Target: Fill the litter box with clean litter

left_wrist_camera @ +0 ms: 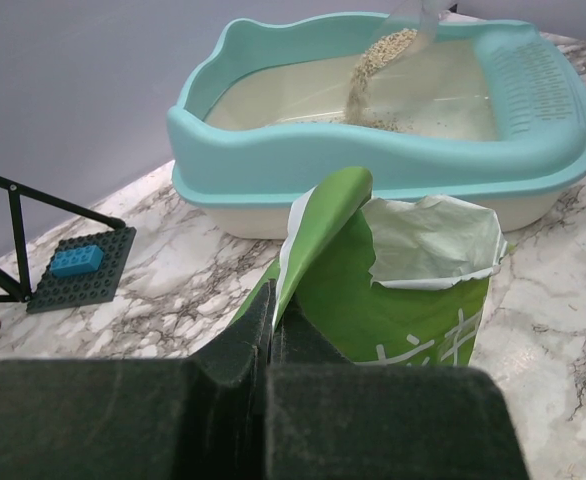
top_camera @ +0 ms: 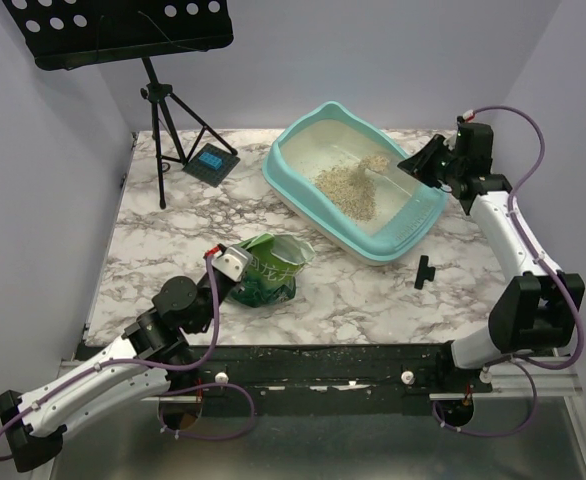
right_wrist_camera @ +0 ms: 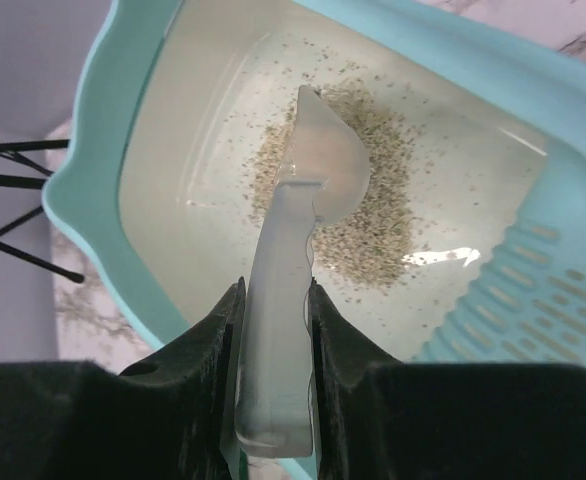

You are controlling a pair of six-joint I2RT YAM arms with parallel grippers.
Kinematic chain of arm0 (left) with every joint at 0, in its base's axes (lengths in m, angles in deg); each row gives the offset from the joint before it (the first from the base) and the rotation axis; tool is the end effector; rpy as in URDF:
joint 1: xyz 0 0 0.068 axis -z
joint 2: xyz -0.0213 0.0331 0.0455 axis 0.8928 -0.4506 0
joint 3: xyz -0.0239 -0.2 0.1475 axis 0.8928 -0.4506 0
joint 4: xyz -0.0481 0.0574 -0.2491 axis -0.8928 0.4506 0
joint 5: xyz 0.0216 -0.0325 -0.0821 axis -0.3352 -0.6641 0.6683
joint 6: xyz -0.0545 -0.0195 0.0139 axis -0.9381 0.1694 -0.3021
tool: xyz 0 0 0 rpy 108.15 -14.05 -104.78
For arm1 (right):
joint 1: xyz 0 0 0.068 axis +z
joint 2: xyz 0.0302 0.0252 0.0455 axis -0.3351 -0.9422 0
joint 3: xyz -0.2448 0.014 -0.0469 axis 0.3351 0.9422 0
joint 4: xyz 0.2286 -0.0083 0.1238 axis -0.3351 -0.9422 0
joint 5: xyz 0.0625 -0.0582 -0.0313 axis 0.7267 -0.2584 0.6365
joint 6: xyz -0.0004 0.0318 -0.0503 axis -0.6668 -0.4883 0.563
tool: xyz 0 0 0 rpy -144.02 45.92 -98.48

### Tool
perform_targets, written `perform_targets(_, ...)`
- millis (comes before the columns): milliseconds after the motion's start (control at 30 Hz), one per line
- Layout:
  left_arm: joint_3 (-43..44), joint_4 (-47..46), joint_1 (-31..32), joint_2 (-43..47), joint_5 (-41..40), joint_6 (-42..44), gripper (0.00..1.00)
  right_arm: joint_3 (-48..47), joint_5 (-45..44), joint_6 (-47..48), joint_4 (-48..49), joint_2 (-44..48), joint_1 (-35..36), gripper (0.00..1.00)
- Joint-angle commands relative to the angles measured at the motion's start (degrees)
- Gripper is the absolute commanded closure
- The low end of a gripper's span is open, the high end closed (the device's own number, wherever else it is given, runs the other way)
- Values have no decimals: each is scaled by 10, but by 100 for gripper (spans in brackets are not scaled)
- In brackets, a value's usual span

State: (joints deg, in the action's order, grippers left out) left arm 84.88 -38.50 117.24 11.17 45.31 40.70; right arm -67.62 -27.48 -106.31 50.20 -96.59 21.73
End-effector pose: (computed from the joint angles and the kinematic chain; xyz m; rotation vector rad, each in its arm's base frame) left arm 0.1094 -0.1243 0.2824 0.5670 1.4286 -0.3234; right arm 0.3518 0.0249 0.2987 0.4749 2.0832 0.6943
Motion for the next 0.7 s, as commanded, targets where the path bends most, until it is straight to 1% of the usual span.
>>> perform_targets(0, 20, -11, -1, -3, -1, -3, 100, -75, -53, 138, -153, -15, 0, 100)
perform_targets(100, 21, -9, -1, -8, -5, -1, 100, -134, -85, 189, -219, -27, 14, 99)
perform_targets(167, 23, -6, -1, -10, -10, 0, 100, -173, -125, 218, -264, -35, 37, 99)
perform_targets(300, 23, -5, -1, -12, -16, 1, 100, -239, -227, 263, -338, -51, 107, 100)
perform_targets(367, 23, -3, -1, -11, -17, 2, 100, -282, -256, 281, -382, -62, 143, 100)
perform_targets(533, 24, 0, -1, -8, -16, 2, 100, -387, -362, 299, -489, -79, 223, 100)
perform_targets(600, 23, 0, -1, -7, -13, 1, 100, -398, -374, 297, -498, -62, 249, 100)
perform_targets(667, 23, 0, -1, -5, -12, 0, 100, -382, -330, 298, -482, -22, 265, 100)
